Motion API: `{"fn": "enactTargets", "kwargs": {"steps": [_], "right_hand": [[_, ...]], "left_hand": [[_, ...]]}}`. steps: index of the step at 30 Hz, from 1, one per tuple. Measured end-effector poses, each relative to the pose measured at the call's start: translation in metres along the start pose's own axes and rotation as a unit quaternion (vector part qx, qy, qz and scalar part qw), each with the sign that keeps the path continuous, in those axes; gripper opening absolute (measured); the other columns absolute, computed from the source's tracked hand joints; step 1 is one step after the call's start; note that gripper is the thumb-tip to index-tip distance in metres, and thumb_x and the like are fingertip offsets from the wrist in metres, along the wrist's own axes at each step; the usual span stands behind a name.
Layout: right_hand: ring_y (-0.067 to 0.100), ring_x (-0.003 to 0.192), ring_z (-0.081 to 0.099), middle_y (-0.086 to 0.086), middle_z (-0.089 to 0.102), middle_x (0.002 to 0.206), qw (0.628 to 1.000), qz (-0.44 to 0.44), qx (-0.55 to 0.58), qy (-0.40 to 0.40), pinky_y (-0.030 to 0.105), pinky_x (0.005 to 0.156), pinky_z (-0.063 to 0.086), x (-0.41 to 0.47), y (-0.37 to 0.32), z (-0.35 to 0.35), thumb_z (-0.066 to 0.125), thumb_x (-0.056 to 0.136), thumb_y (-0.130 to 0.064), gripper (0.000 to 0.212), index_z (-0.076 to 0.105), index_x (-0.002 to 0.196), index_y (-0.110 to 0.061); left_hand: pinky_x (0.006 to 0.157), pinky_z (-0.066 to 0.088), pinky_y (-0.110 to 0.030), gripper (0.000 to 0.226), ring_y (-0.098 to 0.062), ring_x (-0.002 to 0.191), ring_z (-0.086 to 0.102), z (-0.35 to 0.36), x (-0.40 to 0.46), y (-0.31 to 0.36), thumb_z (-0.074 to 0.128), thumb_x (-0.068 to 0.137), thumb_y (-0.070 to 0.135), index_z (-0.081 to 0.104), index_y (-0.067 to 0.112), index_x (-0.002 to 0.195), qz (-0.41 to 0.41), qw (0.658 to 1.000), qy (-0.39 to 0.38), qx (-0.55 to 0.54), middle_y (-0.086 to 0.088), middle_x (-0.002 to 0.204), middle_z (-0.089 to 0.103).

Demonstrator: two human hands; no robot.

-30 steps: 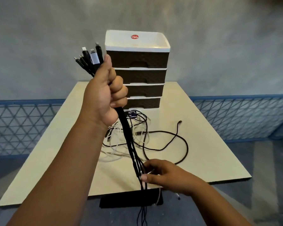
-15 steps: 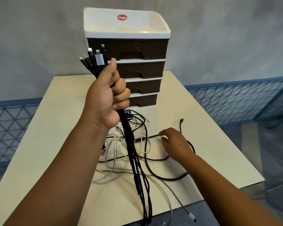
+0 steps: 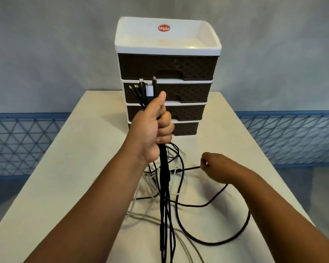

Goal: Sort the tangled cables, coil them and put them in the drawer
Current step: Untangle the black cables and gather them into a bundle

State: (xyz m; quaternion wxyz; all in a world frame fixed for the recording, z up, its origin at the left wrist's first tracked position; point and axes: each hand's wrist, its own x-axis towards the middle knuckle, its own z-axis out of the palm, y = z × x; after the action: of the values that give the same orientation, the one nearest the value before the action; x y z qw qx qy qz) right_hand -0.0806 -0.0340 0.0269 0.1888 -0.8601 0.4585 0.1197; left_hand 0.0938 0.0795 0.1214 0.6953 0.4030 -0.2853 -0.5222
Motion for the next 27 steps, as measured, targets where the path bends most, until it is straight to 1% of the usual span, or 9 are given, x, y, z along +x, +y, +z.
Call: {"fn": "enactTargets", "kwargs": {"steps": [5, 7, 9, 10, 13, 15, 17, 23, 27], "right_hand": [[0.024, 0.099, 0.059, 0.005, 0.064, 0.105, 0.991, 0.048, -0.097, 0.075, 0.035, 0.088, 0.05, -0.009, -0.003, -0.051, 0.05, 0.098, -0.041, 0.036, 0.065, 0.118, -0.014], [0.023, 0.089, 0.059, 0.004, 0.061, 0.093, 0.989, 0.059, -0.045, 0.131, 0.035, 0.08, 0.05, -0.012, -0.002, -0.065, 0.049, 0.099, -0.041, 0.034, 0.065, 0.112, -0.014], [0.02, 0.073, 0.055, 0.005, 0.059, 0.081, 0.978, 0.041, 0.12, 0.165, 0.032, 0.064, 0.046, -0.02, -0.004, -0.077, 0.048, 0.101, -0.038, 0.031, 0.064, 0.101, -0.012], [0.017, 0.062, 0.049, 0.005, 0.055, 0.073, 0.952, 0.022, 0.266, 0.15, 0.029, 0.055, 0.04, -0.026, -0.007, -0.081, 0.049, 0.101, -0.035, 0.029, 0.063, 0.097, -0.01], [0.013, 0.048, 0.025, 0.002, 0.036, 0.058, 0.788, -0.076, 0.607, 0.07, 0.024, 0.045, 0.02, -0.043, -0.016, -0.086, 0.046, 0.103, -0.024, 0.023, 0.055, 0.091, -0.006], [0.011, 0.047, 0.022, 0.001, 0.035, 0.059, 0.717, -0.132, 0.682, 0.052, 0.024, 0.046, 0.017, -0.048, -0.023, -0.078, 0.043, 0.103, -0.02, 0.018, 0.055, 0.095, -0.008], [0.01, 0.047, 0.025, 0.002, 0.039, 0.062, 0.685, -0.168, 0.707, 0.054, 0.023, 0.046, 0.021, -0.051, -0.035, -0.067, 0.043, 0.102, -0.017, 0.015, 0.055, 0.098, -0.008], [0.009, 0.049, 0.034, -0.004, 0.048, 0.061, 0.713, -0.249, 0.642, 0.131, 0.025, 0.046, 0.029, -0.073, -0.074, -0.036, 0.047, 0.101, -0.011, 0.011, 0.055, 0.099, -0.004], [0.0, 0.049, 0.049, -0.012, 0.055, 0.062, 0.73, -0.271, 0.614, 0.132, 0.011, 0.049, 0.037, -0.078, -0.09, -0.024, 0.049, 0.101, -0.007, 0.013, 0.055, 0.089, -0.006]], "left_hand": [[0.035, 0.01, -0.017, 0.046, -0.005, 0.038, 0.015, -0.001, -0.003, -0.007, 0.047, 0.099, 0.043, 0.027, 0.025, 0.061, -0.01, 0.999, 0.022, -0.032, 0.007, 0.049, 0.017], [0.034, 0.011, -0.016, 0.047, -0.005, 0.037, 0.015, -0.003, -0.003, -0.01, 0.046, 0.099, 0.042, 0.028, 0.025, 0.06, -0.011, 0.999, 0.034, -0.035, 0.007, 0.049, 0.019], [0.034, 0.011, -0.016, 0.047, -0.005, 0.037, 0.016, -0.004, -0.003, -0.012, 0.046, 0.1, 0.042, 0.029, 0.024, 0.06, -0.013, 0.998, 0.046, -0.033, 0.007, 0.048, 0.019], [0.035, 0.01, -0.016, 0.047, -0.005, 0.037, 0.015, -0.004, -0.002, -0.012, 0.046, 0.1, 0.042, 0.03, 0.024, 0.06, -0.013, 0.998, 0.051, -0.033, 0.007, 0.048, 0.02], [0.034, 0.012, -0.015, 0.044, -0.005, 0.037, 0.016, -0.004, -0.002, -0.012, 0.048, 0.098, 0.043, 0.041, 0.022, 0.061, -0.018, 0.998, 0.059, -0.031, 0.007, 0.048, 0.021], [0.033, 0.014, -0.015, 0.039, -0.004, 0.037, 0.016, -0.002, -0.003, -0.014, 0.049, 0.097, 0.043, 0.052, 0.019, 0.067, -0.015, 0.998, 0.062, -0.014, 0.008, 0.049, 0.022], [0.033, 0.014, -0.015, 0.035, -0.004, 0.038, 0.016, 0.0, -0.005, -0.019, 0.051, 0.096, 0.043, 0.062, 0.016, 0.077, -0.011, 0.998, 0.064, 0.014, 0.007, 0.05, 0.022], [0.04, 0.012, -0.019, 0.064, -0.008, 0.045, 0.017, 0.01, -0.012, -0.03, 0.067, 0.072, 0.065, 0.072, 0.01, 0.103, 0.003, 0.997, 0.064, 0.052, 0.001, 0.059, 0.025], [0.046, 0.041, -0.021, 0.057, -0.022, 0.062, 0.059, 0.016, -0.019, -0.03, 0.07, 0.068, 0.062, 0.075, 0.013, 0.098, 0.026, 0.99, 0.104, 0.091, -0.009, 0.073, 0.062]]}}
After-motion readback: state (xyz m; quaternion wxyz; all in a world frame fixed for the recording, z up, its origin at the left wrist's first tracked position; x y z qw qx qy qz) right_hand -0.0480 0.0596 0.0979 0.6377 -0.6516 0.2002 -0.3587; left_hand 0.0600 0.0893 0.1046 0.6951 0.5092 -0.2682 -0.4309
